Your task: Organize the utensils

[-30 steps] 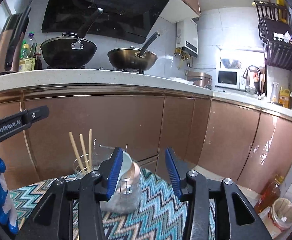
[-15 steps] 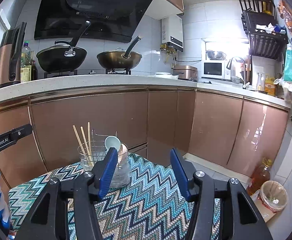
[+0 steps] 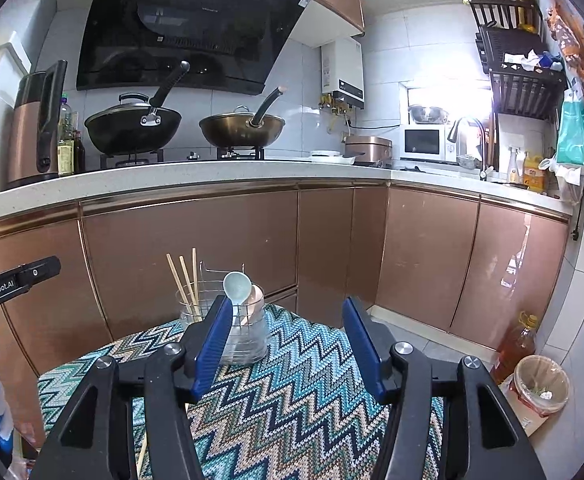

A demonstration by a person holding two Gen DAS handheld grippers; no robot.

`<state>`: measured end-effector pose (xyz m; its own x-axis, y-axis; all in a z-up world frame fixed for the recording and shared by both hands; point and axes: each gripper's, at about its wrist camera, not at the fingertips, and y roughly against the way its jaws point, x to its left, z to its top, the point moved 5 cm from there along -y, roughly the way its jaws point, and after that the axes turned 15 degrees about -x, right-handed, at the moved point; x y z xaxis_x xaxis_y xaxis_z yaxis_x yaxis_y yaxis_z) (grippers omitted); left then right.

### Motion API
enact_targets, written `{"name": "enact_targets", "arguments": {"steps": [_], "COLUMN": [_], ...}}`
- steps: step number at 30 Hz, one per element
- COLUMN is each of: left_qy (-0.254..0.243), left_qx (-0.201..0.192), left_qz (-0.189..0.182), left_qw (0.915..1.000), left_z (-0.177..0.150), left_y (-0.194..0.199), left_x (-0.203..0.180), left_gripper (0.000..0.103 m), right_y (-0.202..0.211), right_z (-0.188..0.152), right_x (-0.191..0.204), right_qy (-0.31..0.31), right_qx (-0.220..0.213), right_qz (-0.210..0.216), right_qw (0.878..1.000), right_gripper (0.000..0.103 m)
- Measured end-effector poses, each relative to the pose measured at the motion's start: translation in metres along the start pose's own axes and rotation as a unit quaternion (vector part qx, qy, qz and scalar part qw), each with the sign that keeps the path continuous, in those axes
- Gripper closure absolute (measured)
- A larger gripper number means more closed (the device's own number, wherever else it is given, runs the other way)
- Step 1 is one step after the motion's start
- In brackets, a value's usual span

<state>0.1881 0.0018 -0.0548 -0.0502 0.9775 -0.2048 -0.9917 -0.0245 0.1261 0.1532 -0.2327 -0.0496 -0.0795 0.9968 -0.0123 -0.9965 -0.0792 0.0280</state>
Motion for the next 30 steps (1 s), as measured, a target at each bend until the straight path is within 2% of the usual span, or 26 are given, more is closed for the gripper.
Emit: {"name": "enact_targets", "arguments": {"steps": [10, 20, 30], "left_qy": [0.004, 0.007, 0.009], "left_qx": [-0.006, -0.002, 0.078], "left_qz": [-0.002, -0.006, 0.006], "left_qw": [1.0, 1.0, 0.9969], "left_z": [0.009, 0.01, -0.031], "left_y": [0.03, 0.051, 0.019], "left_x": [0.007, 0.014, 0.027], "left_gripper": [0.06, 0.06, 0.06], "right_y": [0.036, 0.057, 0.039], "right_z": [0.021, 0.028, 0.003], "right_x": [-0.003, 0.005, 0.007], "right_qy": [0.001, 0.005, 0.001], "right_qx": [-0.028, -0.035, 0.012], "right_qz": [-0.013, -0.003, 0.014], "right_qw": [1.0, 0.999, 1.0], "right_gripper": [0.046, 0.046, 0.046]}}
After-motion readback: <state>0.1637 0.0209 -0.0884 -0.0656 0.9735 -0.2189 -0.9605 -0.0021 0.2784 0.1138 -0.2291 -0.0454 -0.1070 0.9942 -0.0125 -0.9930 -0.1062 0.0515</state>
